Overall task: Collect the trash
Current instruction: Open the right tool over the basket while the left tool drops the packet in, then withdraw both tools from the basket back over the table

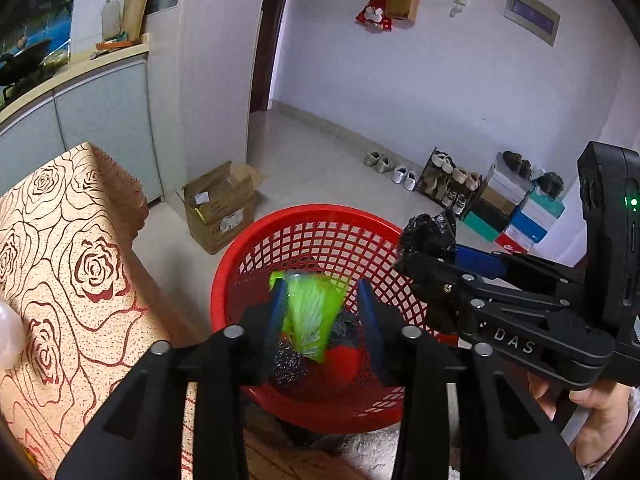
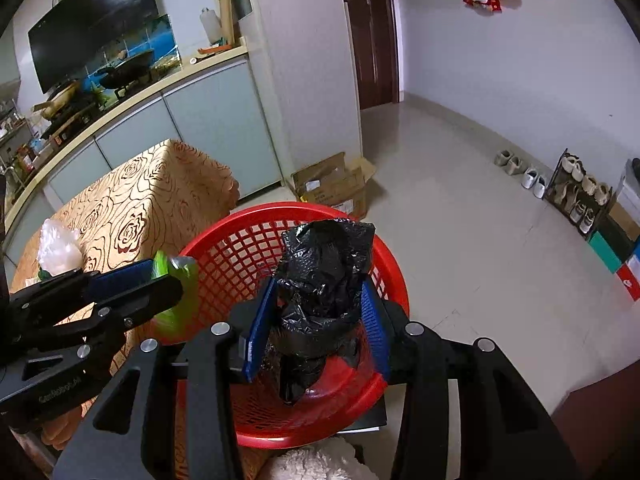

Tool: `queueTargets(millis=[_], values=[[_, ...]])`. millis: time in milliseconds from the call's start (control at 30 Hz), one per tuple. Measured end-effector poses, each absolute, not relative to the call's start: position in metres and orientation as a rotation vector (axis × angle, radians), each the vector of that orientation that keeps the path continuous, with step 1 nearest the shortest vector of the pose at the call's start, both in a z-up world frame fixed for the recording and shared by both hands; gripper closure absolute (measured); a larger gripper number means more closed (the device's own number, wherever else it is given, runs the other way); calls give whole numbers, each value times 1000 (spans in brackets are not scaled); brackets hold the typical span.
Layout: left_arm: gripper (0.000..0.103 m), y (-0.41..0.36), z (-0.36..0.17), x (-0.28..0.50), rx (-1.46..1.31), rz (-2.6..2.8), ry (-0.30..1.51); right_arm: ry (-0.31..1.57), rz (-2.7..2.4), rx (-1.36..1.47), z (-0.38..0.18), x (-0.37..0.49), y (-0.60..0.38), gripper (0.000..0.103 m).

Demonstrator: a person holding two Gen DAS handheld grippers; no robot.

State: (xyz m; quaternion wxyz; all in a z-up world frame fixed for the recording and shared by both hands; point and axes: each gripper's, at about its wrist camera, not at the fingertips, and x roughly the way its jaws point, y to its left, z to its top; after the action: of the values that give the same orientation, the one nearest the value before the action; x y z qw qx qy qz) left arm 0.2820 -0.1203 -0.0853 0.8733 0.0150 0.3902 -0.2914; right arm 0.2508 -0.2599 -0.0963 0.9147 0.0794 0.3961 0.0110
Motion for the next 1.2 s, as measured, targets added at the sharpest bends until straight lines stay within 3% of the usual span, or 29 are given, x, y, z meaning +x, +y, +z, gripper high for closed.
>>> queueTargets(millis=[167,633,1067,1200], values=[[54,-117,-81,282,29,-599,799,827,56,203,-100,253,-263,46],[40,-77,-43,267,8,-497,695,773,40,190,-78,237,-256,45],[19,-20,-7,207,13,-318,578,666,67,154,-39,201,-215,22],[17,12,0,189,-4,-244,563,638,107,135,-29,192,-187,20]])
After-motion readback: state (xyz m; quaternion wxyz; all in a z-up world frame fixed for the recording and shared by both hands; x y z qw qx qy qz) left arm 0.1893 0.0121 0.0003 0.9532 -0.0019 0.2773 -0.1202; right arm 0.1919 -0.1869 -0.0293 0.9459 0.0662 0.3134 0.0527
